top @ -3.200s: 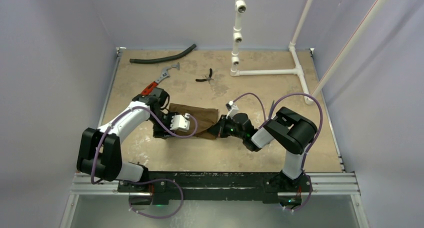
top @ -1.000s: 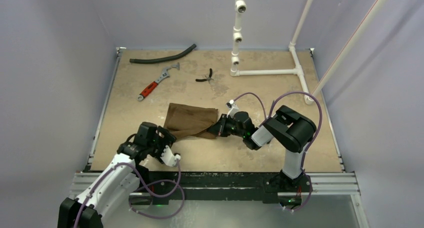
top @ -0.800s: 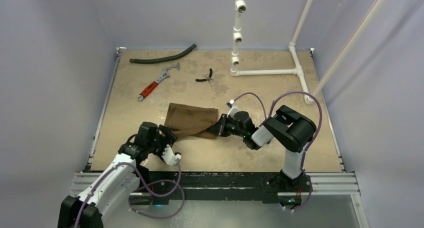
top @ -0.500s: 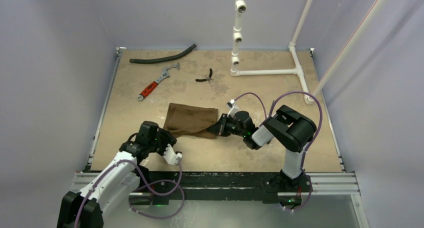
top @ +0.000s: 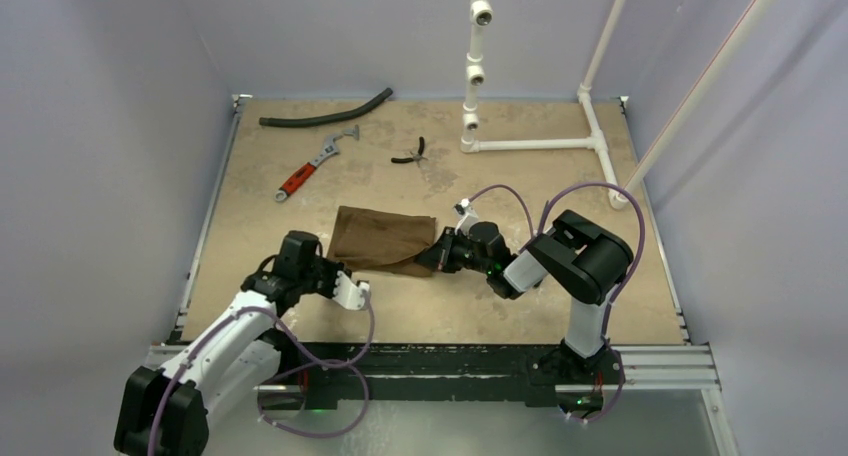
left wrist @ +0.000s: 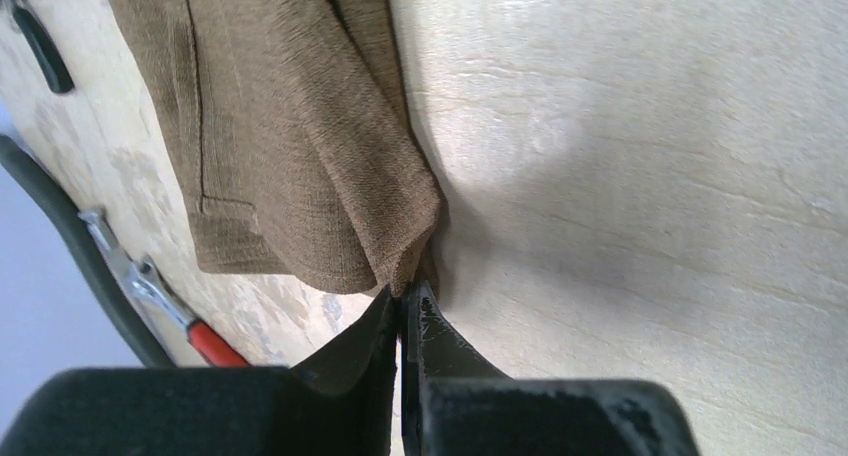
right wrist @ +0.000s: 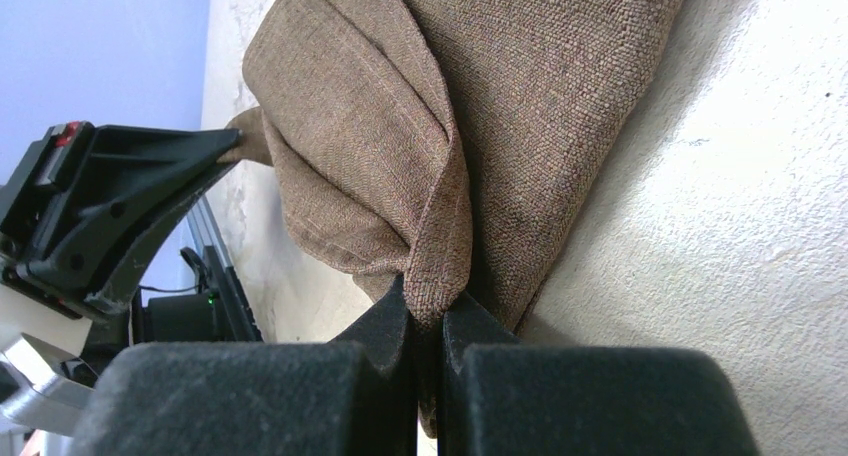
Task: Fold the napkin into a case and place the utensils inside
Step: Fold the lower triangle-folded napkin at the center of the board, then rotate the lower triangle-folded napkin at the center of the board.
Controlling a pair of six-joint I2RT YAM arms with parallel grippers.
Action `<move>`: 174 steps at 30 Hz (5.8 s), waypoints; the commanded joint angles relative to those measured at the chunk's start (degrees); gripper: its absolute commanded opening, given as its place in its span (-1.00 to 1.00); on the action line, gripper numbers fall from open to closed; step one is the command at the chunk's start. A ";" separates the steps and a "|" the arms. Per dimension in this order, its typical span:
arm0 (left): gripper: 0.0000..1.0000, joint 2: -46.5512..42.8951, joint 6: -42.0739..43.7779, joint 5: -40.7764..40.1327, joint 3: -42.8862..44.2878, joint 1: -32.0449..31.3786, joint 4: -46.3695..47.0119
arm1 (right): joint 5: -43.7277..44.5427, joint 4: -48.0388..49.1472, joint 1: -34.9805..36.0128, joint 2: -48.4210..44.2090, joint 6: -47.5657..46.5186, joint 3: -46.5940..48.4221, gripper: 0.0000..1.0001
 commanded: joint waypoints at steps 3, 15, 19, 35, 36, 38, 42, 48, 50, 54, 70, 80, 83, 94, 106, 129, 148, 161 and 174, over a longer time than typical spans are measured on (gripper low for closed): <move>-1.00 5.64 -13.16 -1.47 5.52 0.44 5.38 | -1.12 0.41 -0.25 -0.32 -1.41 0.69 -0.86; -1.00 10.26 -17.40 0.72 11.21 0.74 -0.77 | -6.92 -21.14 -0.23 -14.66 -13.43 6.52 0.05; -1.00 10.67 -17.60 0.47 11.43 0.74 -0.99 | -8.00 -35.72 -0.25 -17.04 -19.88 11.80 0.09; -1.00 9.96 -21.15 1.16 12.22 0.70 -1.12 | 12.09 -53.17 -2.48 -12.92 -29.70 31.18 0.09; -1.00 10.11 -21.48 1.23 12.60 0.72 -1.13 | 10.83 -52.64 -2.53 -11.17 -30.18 34.10 0.05; -1.00 10.48 -22.10 1.26 13.18 0.76 -1.22 | 6.69 -51.42 -2.54 -6.48 -30.98 40.21 -0.09; -1.00 10.52 -23.60 1.24 13.95 0.86 -1.05 | 0.05 -46.23 -1.62 4.04 -29.81 47.55 -0.37; -1.00 11.89 -25.86 1.52 15.35 0.83 -0.06 | -7.94 -38.30 0.54 11.74 -25.70 47.15 -0.58; -1.00 12.87 -26.61 0.93 15.50 0.83 1.01 | -10.72 -34.42 0.99 12.85 -24.21 44.96 -0.62; -1.00 14.18 -30.90 -0.70 15.32 0.81 4.61 | -14.27 -28.08 1.59 13.49 -22.09 41.56 -0.61; -1.00 17.49 -51.30 -3.85 15.92 3.38 12.56 | -4.71 -33.15 2.58 5.91 -28.98 42.02 -0.40; -1.00 25.60 -55.09 -7.49 15.93 3.55 17.65 | -15.24 -21.39 4.93 4.51 -22.69 32.75 -0.40; -1.00 26.12 -55.79 -8.62 14.94 3.55 19.96 | -18.33 -15.21 6.30 5.56 -18.61 29.49 -0.40; -1.00 25.87 -54.92 -11.30 11.83 3.73 23.61 | -21.07 -12.47 5.88 5.25 -16.49 25.91 -0.41; 0.55 26.57 -59.55 -9.49 18.33 3.68 22.50 | -10.50 -15.99 2.56 11.88 -20.26 21.79 -0.50; 0.22 35.49 -44.15 -1.40 24.62 1.58 -0.17 | -1.33 -36.36 -3.08 6.32 -28.67 34.04 -0.54; 0.09 61.12 -55.60 -13.39 53.69 -6.74 7.83 | 0.43 -28.83 8.74 -9.95 -13.31 7.71 -0.63; 0.40 60.75 -53.17 -2.72 73.69 -3.15 -12.76 | -7.60 -40.05 0.31 -24.81 -19.49 12.74 -0.55; 0.21 40.44 -43.91 5.24 39.14 -7.14 -19.06 | -14.86 -26.29 -2.36 -2.75 -17.34 16.80 -0.74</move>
